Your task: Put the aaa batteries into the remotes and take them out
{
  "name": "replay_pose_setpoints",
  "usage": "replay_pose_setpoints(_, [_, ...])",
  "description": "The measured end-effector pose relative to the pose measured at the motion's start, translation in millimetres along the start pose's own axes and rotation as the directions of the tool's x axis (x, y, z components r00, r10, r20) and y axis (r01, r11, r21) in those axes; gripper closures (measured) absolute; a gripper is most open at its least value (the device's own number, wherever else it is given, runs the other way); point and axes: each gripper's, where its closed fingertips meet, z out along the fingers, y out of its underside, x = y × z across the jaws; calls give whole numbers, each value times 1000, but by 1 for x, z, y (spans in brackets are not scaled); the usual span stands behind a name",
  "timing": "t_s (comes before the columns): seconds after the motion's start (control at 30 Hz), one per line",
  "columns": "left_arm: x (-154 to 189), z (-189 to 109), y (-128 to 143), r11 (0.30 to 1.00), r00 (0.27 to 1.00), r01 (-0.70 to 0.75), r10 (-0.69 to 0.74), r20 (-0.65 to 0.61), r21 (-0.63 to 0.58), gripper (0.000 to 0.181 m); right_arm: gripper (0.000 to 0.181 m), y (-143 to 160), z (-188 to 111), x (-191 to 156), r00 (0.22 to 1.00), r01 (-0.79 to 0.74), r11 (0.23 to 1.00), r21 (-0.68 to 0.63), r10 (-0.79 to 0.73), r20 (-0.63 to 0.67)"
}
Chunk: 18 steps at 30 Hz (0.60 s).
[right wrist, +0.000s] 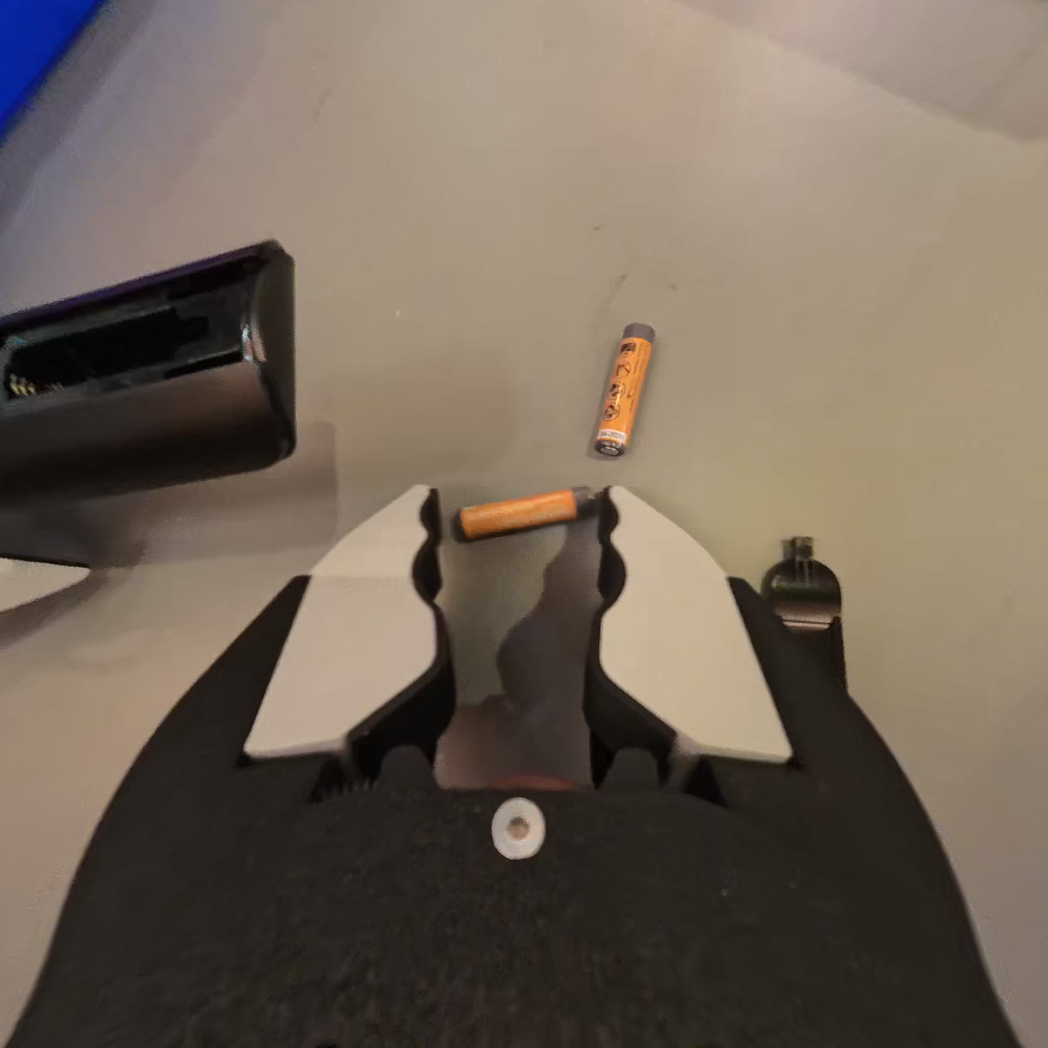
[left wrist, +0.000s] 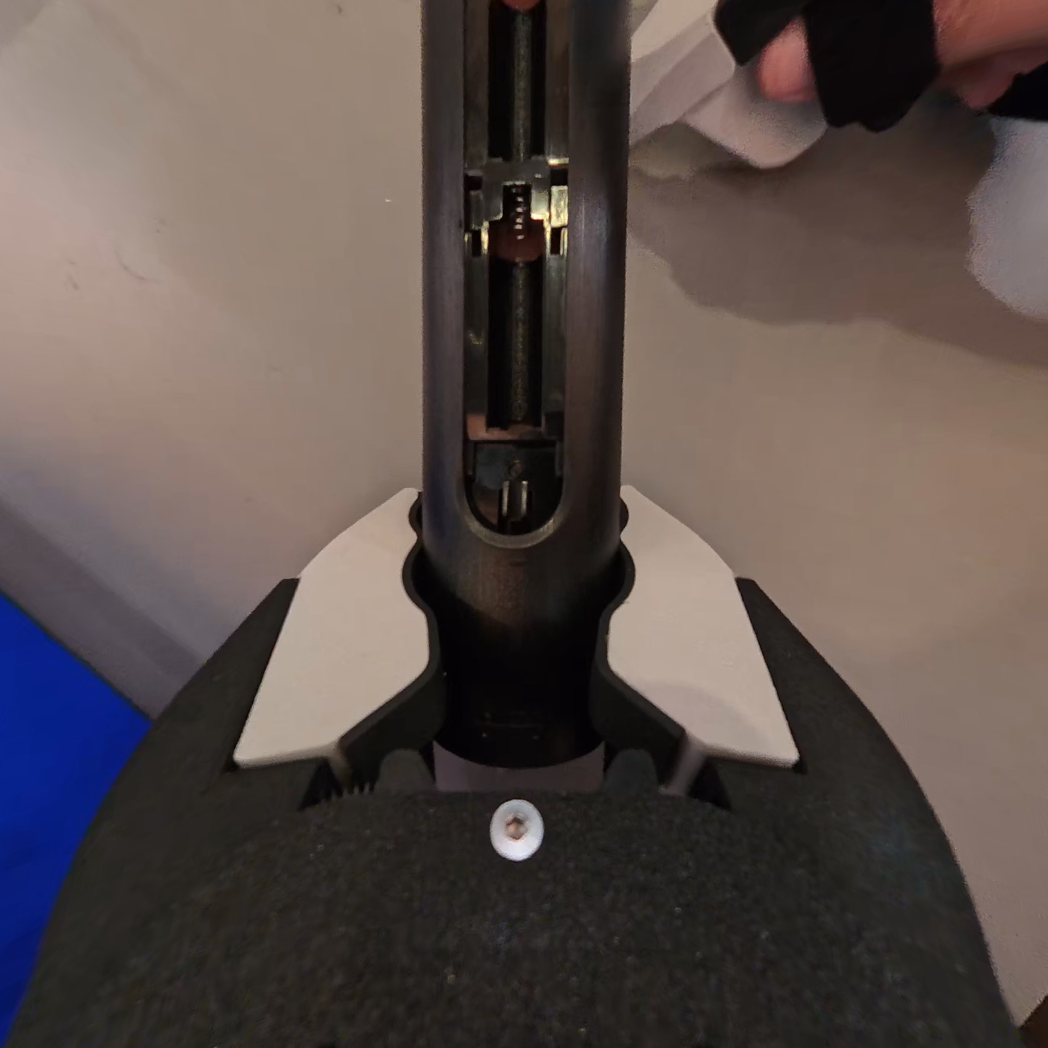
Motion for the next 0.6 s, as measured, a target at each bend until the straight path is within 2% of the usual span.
replay_pose_setpoints(0.1, [2, 2, 0, 1000, 1000, -2, 1, -13, -2, 121, 156, 5, -4, 2, 994, 113, 993, -35, -113, 2])
replay_pose_setpoints(0.2, [4, 4, 1, 1000, 1000, -8, 8, -21, -5, 121, 170, 5, -10, 9, 956, 292, 955, -48, -292, 19])
replay_pose_setpoints(0.3, [2, 4, 1, 1000, 1000, -8, 8, -19, -5, 121, 166, -3, -23, 10, 911, 407, 913, -33, -403, 85])
replay_pose_setpoints(0.4, [1, 2, 0, 1000, 1000, -7, 7, -13, 0, 121, 141, -7, -30, 8, 885, 458, 888, -49, -450, 118])
replay_pose_setpoints(0.47, [0, 1, 0, 1000, 1000, -7, 7, -10, 0, 121, 142, -13, -31, 9, 861, 503, 864, -19, -500, 98])
replay_pose_setpoints(0.6, [1, 0, 1, 1000, 1000, -15, 15, -10, -3, 121, 143, -6, -20, 2, 762, 636, 768, -74, -609, 221])
